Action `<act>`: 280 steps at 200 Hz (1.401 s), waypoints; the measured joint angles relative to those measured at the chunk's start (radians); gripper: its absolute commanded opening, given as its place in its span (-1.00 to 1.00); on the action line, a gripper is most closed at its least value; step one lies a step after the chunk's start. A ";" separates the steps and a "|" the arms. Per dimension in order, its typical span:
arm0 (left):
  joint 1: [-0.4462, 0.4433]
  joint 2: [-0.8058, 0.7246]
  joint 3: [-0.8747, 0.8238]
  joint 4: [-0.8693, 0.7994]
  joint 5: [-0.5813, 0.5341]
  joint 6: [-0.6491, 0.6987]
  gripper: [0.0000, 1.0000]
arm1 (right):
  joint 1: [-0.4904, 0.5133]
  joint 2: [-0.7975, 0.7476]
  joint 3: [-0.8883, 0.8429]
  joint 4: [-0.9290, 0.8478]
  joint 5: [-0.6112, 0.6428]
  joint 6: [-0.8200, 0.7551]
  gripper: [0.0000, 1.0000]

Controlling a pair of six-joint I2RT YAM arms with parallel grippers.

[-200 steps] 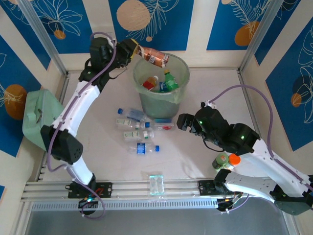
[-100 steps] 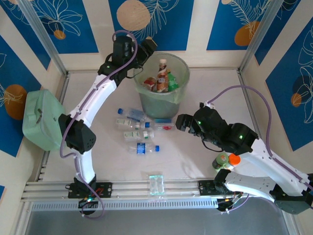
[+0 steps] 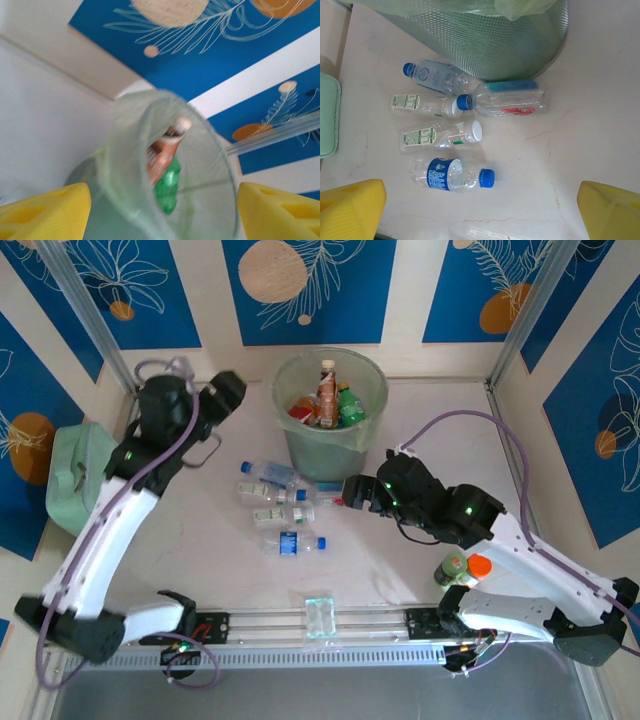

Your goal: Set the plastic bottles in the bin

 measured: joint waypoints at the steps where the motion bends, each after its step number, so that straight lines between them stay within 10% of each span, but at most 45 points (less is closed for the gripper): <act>1: 0.000 -0.011 -0.015 -0.002 0.001 -0.002 0.51 | 0.000 0.001 0.000 0.001 0.000 -0.001 0.96; 87: 0.000 -0.225 -0.697 -0.064 0.171 -0.241 0.40 | 0.010 0.172 -0.039 0.143 -0.211 -0.106 0.85; 147: 0.011 -0.271 -0.724 -0.063 0.184 -0.290 0.37 | 0.101 0.522 0.038 0.133 -0.374 -0.303 0.98; 280: 0.152 -0.408 -0.827 -0.184 0.184 -0.304 0.38 | 0.187 0.960 0.392 0.011 -0.289 -0.588 0.98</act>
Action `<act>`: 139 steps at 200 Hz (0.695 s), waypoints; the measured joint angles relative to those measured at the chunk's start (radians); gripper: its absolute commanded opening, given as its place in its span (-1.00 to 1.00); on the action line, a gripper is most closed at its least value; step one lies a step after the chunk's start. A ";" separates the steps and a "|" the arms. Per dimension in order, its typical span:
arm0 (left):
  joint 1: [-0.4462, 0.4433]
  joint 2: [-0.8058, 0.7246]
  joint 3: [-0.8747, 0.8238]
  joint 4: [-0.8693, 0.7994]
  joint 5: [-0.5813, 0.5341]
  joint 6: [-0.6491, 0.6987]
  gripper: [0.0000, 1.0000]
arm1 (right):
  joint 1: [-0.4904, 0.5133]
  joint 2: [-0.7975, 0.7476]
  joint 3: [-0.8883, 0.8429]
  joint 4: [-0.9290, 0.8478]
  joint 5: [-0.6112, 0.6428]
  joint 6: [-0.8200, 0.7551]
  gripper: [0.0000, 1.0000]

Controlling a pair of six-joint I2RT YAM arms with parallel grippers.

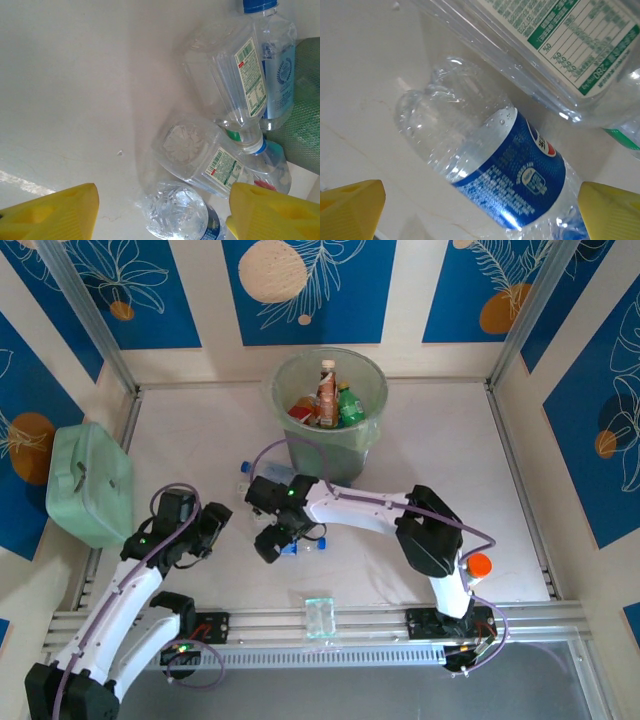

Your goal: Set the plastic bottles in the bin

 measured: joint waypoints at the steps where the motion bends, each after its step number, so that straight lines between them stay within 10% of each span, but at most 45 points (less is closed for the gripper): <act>1: 0.000 0.000 0.000 0.000 0.000 0.000 0.38 | 0.000 0.002 0.001 0.000 0.002 0.000 0.97; 139: 0.019 0.000 -0.007 -0.005 0.008 0.018 0.38 | 0.010 0.097 0.011 -0.040 0.013 -0.026 0.77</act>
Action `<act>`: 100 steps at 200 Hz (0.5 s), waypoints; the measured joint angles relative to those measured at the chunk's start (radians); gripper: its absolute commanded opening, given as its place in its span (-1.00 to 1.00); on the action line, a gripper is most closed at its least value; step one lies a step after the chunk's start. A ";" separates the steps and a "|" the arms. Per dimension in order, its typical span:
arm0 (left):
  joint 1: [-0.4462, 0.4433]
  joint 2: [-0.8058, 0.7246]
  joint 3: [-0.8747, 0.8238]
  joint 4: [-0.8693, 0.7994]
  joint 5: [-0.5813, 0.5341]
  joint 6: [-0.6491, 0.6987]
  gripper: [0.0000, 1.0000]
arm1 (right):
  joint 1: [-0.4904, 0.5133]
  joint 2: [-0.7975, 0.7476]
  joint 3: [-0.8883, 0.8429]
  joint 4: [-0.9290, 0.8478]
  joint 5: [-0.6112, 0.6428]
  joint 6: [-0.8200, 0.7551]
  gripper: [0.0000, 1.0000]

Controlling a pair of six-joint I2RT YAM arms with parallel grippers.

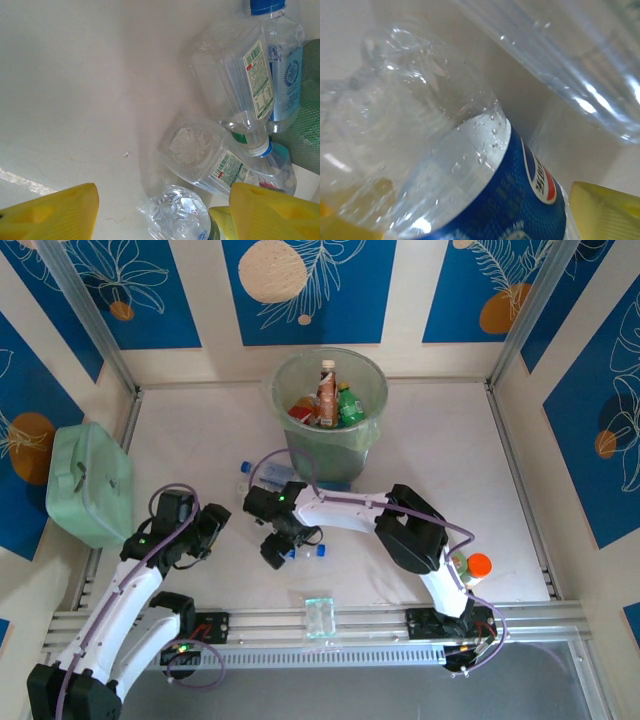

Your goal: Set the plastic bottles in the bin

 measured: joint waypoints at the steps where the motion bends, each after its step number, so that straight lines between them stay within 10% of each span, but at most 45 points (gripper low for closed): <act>1: 0.000 0.000 0.000 0.000 0.000 0.000 0.38 | 0.000 0.000 0.000 0.000 0.000 0.000 0.77; 100: 0.007 -0.008 -0.002 0.000 0.003 0.001 0.37 | 0.016 0.012 -0.002 -0.003 0.016 -0.008 0.25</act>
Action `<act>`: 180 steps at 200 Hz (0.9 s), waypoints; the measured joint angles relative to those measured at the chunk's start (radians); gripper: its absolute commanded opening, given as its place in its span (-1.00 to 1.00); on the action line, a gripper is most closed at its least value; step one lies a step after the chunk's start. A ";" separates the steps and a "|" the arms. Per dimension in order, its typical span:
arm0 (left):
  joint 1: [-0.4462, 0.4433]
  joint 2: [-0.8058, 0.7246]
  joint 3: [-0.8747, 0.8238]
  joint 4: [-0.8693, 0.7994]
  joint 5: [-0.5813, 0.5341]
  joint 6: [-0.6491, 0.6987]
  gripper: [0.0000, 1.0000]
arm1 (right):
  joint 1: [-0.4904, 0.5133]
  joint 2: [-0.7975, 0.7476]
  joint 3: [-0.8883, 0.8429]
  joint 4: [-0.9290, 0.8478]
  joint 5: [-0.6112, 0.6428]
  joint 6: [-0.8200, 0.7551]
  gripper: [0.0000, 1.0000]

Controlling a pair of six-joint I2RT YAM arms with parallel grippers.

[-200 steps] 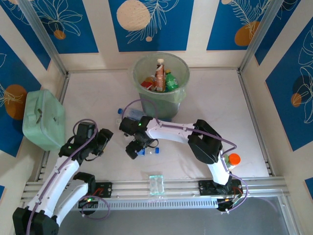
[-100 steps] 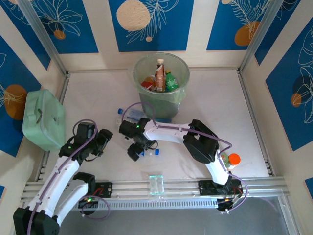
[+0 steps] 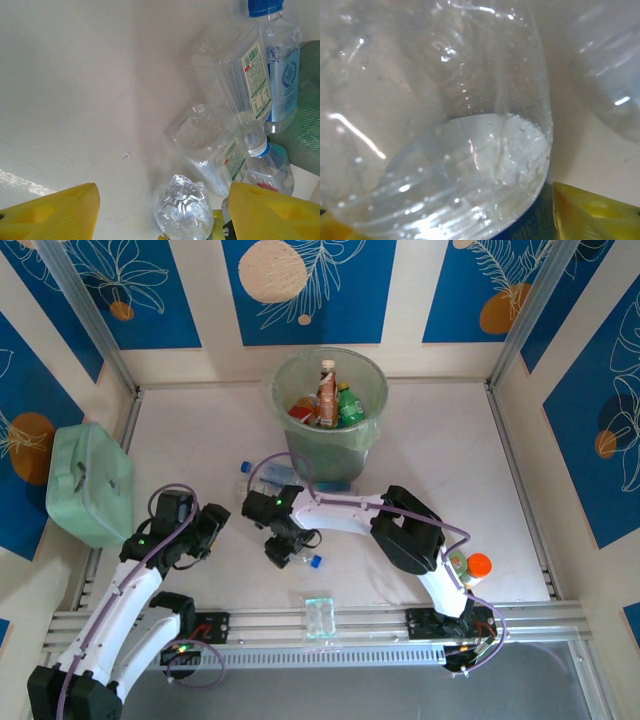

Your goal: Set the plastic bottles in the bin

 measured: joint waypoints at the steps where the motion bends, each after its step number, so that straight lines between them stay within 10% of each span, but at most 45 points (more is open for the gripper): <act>1: 0.000 0.000 0.000 0.000 0.000 0.000 0.37 | 0.000 0.000 0.000 0.000 0.000 0.002 0.25; 180: 0.004 0.101 0.091 0.006 0.058 0.168 0.36 | -0.145 -0.478 0.218 -0.020 -0.010 0.167 -0.01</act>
